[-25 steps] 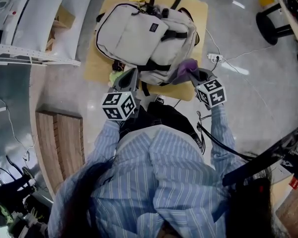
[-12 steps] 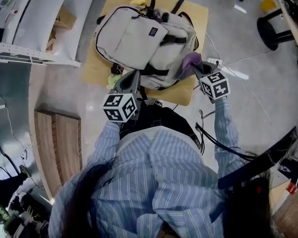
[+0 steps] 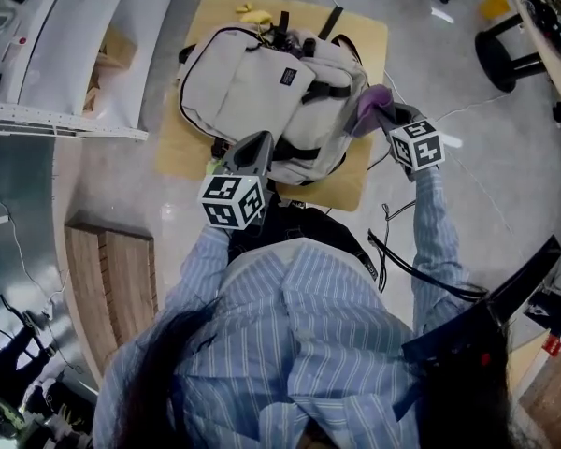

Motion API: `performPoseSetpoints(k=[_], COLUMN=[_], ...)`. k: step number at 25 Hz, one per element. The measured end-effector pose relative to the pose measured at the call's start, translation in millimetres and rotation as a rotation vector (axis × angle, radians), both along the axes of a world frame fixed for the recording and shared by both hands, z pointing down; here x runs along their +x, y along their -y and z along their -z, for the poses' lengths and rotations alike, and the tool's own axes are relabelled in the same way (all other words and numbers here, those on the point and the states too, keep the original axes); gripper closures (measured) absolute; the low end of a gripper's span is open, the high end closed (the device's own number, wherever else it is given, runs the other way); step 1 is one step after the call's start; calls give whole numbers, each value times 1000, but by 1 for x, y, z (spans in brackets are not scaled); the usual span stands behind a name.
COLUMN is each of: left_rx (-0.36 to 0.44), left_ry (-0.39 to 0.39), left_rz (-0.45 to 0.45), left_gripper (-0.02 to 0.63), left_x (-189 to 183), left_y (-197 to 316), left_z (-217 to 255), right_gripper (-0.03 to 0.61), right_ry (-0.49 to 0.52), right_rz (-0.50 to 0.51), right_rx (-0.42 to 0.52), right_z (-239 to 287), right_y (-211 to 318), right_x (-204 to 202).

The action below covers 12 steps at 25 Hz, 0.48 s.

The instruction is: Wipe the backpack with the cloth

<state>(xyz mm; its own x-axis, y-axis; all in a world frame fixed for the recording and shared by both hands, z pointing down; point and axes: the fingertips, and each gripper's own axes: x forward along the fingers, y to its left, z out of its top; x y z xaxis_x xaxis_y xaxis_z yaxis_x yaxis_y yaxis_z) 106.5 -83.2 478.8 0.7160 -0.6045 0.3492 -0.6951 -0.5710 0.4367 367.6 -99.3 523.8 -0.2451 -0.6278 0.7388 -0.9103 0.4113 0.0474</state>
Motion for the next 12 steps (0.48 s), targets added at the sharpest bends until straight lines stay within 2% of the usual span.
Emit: performPoseSetpoints(k=[6,12], left_rx=[-2,-15], left_ry=[0,10], left_rz=[-28,-15], left_gripper=[609,609], left_x=[-1,-18], left_y=[33,58], left_z=[5,1], right_gripper=[537,537], right_ry=[0,-38], right_rz=[-70,-77], right_rx=[-20,-25], right_z=[3,7], right_y=[33,71], right_x=[21,30])
